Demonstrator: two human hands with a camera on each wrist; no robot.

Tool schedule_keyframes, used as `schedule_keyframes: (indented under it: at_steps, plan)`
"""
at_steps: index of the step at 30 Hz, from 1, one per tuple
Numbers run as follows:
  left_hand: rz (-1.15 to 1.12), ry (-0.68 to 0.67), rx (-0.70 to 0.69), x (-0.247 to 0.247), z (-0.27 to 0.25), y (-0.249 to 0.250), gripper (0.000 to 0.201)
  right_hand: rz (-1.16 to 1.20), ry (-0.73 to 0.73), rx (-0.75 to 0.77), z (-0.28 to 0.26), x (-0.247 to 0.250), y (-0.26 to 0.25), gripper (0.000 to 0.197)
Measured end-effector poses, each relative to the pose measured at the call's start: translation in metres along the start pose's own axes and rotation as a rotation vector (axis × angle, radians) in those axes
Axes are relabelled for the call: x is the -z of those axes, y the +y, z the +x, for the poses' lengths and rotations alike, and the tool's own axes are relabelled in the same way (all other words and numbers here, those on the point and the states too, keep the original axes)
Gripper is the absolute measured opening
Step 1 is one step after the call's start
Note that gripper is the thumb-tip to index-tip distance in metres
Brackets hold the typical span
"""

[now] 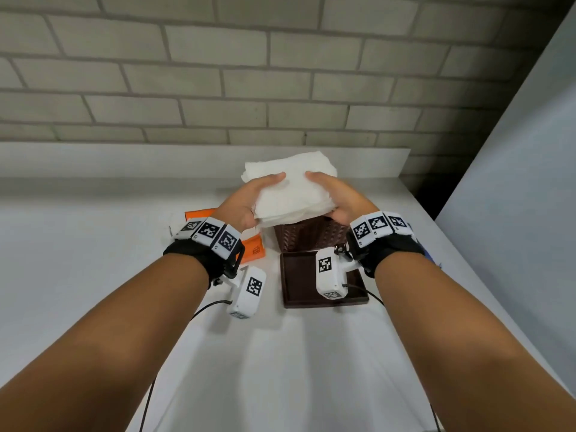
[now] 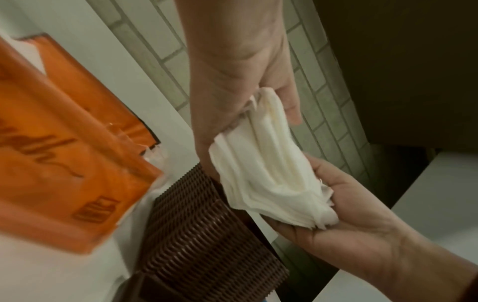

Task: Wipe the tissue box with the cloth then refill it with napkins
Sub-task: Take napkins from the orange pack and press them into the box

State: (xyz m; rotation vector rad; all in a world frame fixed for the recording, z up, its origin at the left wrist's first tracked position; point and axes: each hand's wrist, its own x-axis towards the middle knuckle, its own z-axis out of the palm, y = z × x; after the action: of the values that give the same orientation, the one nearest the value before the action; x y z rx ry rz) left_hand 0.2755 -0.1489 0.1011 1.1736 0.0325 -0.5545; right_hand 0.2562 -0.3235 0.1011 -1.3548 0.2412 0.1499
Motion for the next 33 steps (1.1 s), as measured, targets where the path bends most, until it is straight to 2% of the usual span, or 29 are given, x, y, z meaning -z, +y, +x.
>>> schedule_keyframes:
  at_steps: [2,5,6,10,13,15,17,19,20,24,28,33]
  plan:
    - [0.046,-0.025,0.003,-0.006,0.006,0.001,0.012,-0.054,0.013,-0.026,0.004,0.008,-0.004,0.049]
    - [0.088,-0.023,0.015,-0.013,0.017,0.003,0.014,-0.076,0.019,-0.025,0.007,0.022,-0.016,0.029]
    - [0.093,-0.005,0.012,-0.018,0.02,0.003,0.013,-0.091,0.049,-0.008,0.012,0.027,-0.018,0.029]
    - [0.071,0.085,-0.007,-0.036,0.033,-0.002,0.012,-0.314,0.194,0.031,0.047,0.05,-0.014,0.079]
    - [0.123,0.172,0.007,-0.036,0.043,-0.006,0.009,-0.453,0.248,-0.016,0.072,0.069,0.001,0.091]
    - [0.2,0.241,0.004,-0.035,0.05,-0.006,0.026,-0.513,0.27,-0.005,0.065,0.064,0.0,0.083]
    - [0.355,0.292,-0.001,-0.034,0.059,-0.008,0.047,-0.619,0.287,0.009,0.044,0.049,-0.008,0.066]
    - [0.539,0.287,0.009,-0.021,0.09,-0.021,0.078,-0.743,0.319,0.012,0.036,0.041,-0.013,0.056]
    - [0.602,0.265,0.013,-0.021,0.094,-0.023,0.081,-0.824,0.324,0.007,0.034,0.04,-0.014,0.053]
    - [0.88,0.263,-0.023,-0.047,0.06,-0.015,0.044,-1.057,0.298,-0.007,0.03,0.035,-0.014,0.04]
    - [1.113,0.274,-0.017,-0.054,0.061,-0.017,0.036,-1.103,0.296,-0.01,0.035,0.026,-0.008,0.029]
    - [1.394,0.291,-0.003,-0.06,0.062,-0.023,0.031,-1.17,0.325,-0.068,0.038,0.017,0.005,0.033]
